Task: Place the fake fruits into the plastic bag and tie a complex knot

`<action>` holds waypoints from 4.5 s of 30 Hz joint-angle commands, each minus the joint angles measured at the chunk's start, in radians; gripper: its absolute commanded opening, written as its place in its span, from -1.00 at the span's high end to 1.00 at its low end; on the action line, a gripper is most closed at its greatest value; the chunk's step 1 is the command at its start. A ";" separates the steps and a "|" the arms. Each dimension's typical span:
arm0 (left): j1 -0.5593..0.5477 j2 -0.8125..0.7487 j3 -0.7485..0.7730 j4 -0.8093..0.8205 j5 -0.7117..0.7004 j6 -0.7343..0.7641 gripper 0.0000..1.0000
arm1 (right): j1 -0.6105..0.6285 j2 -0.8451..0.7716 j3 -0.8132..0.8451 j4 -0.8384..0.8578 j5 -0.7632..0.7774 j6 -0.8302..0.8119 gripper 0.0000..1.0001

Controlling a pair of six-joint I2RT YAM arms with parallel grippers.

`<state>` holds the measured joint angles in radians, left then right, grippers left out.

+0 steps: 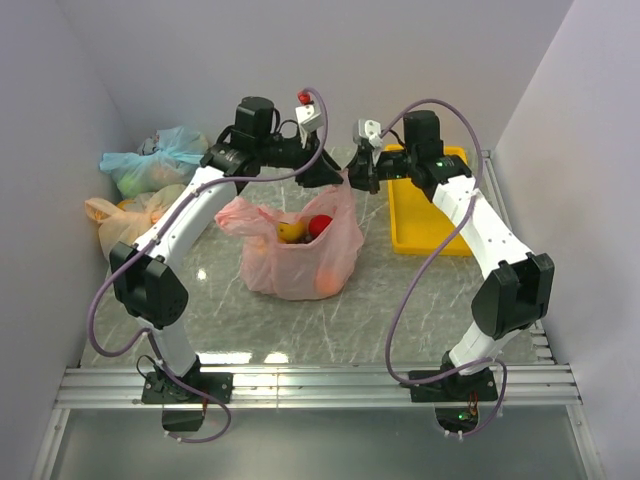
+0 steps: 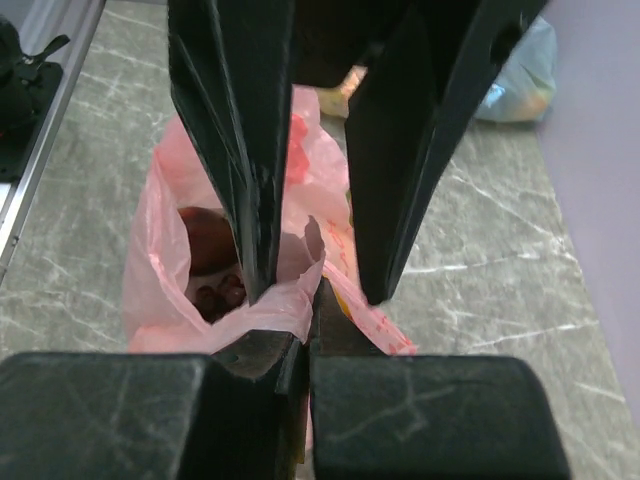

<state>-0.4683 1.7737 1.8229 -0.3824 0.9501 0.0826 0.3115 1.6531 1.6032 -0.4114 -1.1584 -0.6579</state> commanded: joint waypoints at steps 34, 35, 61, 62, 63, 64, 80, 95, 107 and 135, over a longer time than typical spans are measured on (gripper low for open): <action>-0.015 -0.152 -0.131 0.056 -0.093 -0.014 0.99 | -0.125 -0.197 -0.170 0.272 -0.118 0.481 -0.90; -0.015 -0.154 -0.132 0.056 -0.093 -0.017 0.99 | -0.092 -0.208 -0.204 0.459 -0.101 0.547 -0.91; -0.004 -0.247 -0.142 0.169 -0.200 -0.208 0.99 | 0.051 0.037 -0.609 0.890 0.019 0.770 0.09; -0.004 -0.247 -0.140 0.146 -0.205 -0.202 0.99 | 0.051 0.051 -0.620 0.961 0.016 0.823 0.30; -0.003 -0.249 -0.139 0.120 -0.206 -0.170 0.99 | 0.052 0.051 -0.627 0.985 0.017 0.846 0.43; 0.000 -0.250 -0.139 0.091 -0.206 -0.144 0.99 | 0.051 0.047 -0.626 1.002 0.022 0.868 0.62; 0.013 -0.165 -0.151 -0.053 -0.068 -0.136 -0.77 | 0.051 -0.161 -0.548 1.011 -0.012 0.899 1.00; 0.013 -0.174 -0.221 0.115 0.013 -0.262 0.99 | 0.080 -0.054 -0.580 1.034 0.032 0.865 0.20; 0.036 -0.197 -0.152 0.145 -0.033 -0.311 0.99 | 0.078 0.132 -0.641 1.065 0.022 0.836 0.21; 0.295 -0.674 -0.572 -0.179 -0.132 0.057 -0.41 | -0.025 0.175 -0.289 -0.365 0.046 0.011 1.00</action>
<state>-0.1753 1.1641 1.3106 -0.5014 0.7879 0.0383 0.2916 1.8126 1.2663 -0.5953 -1.1389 -0.5430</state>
